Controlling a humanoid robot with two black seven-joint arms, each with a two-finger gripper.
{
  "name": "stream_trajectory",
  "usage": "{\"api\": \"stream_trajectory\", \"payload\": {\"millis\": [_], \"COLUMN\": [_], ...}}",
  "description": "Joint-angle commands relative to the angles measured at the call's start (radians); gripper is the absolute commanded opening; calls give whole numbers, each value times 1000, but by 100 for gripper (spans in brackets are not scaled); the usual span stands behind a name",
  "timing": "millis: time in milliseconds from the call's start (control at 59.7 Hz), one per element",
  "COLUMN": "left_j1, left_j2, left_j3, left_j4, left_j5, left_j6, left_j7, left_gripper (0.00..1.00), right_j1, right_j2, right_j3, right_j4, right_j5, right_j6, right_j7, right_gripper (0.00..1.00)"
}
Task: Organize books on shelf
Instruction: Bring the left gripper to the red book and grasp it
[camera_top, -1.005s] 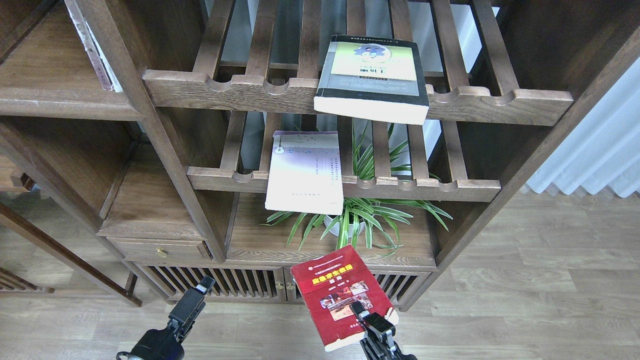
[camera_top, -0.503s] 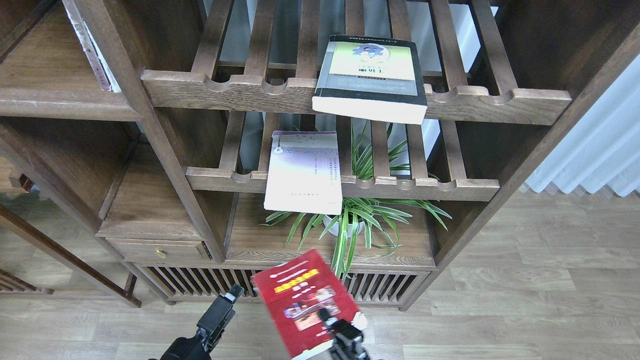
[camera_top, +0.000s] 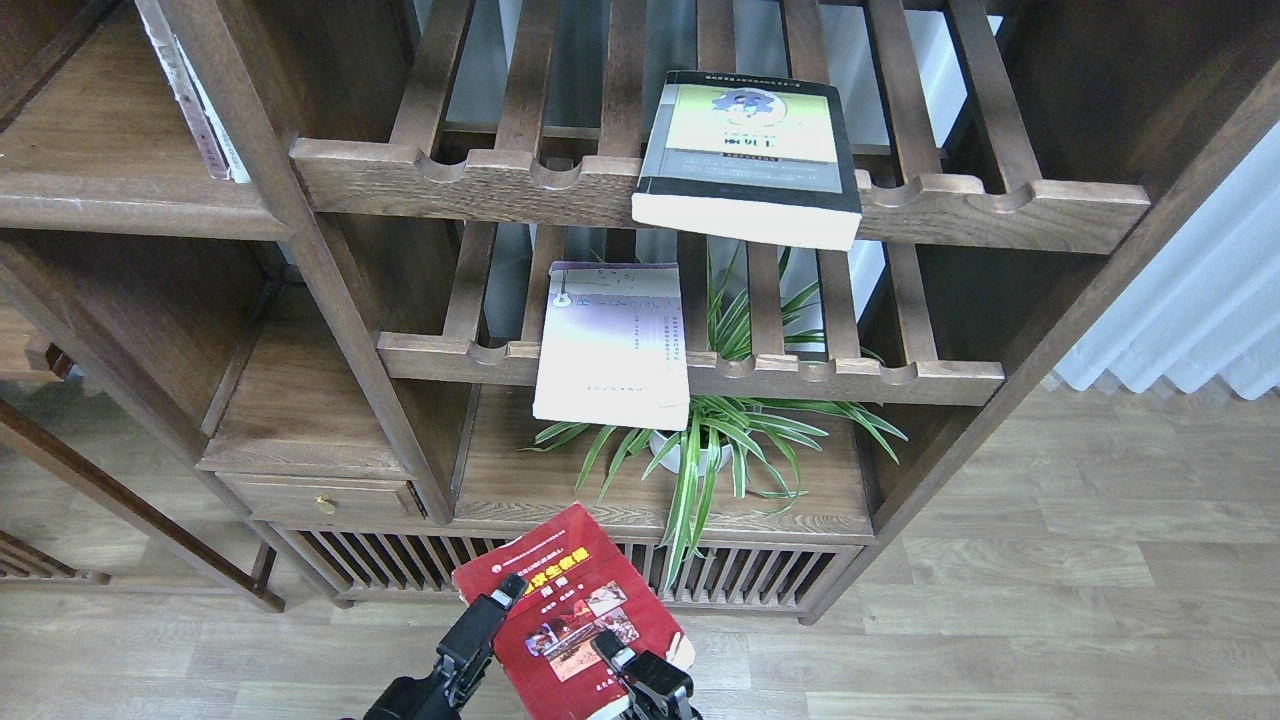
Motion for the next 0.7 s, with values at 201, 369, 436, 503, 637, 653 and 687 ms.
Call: {"api": "stream_trajectory", "payload": {"millis": [201,369,436,503,637,653,687], "left_j1": [-6,-12,-12,-12,-6,-5,-3], "left_j2": [1,6,7,10,30,50,70], "left_j3": [19,19,19,19,19,17,11], "left_j4": [0,0,0,0,-3,-6,-12], "left_j5": [1,1,0,0,3,1,0], "left_j6": [0,0,0,0,0,0,0], "left_j7": [7,10,12,12,15,15,15], "left_gripper": [5,4,4,4,4,4,4], "right_j1": [-3,-4,-6,-6,3,8,8], "right_j2": [0,0,0,0,0,0,0], "right_j3": [0,0,2,3,14,14,14], "right_j4": [-4,-4,-4,-4,-20,-23,-24], "right_j5": [-3,-5,-3,-3,-3,-5,-11], "right_j6": [0,0,0,0,0,0,0], "right_j7": [1,1,1,1,3,3,1], "right_gripper": [10,10,10,11,44,70,83]}}
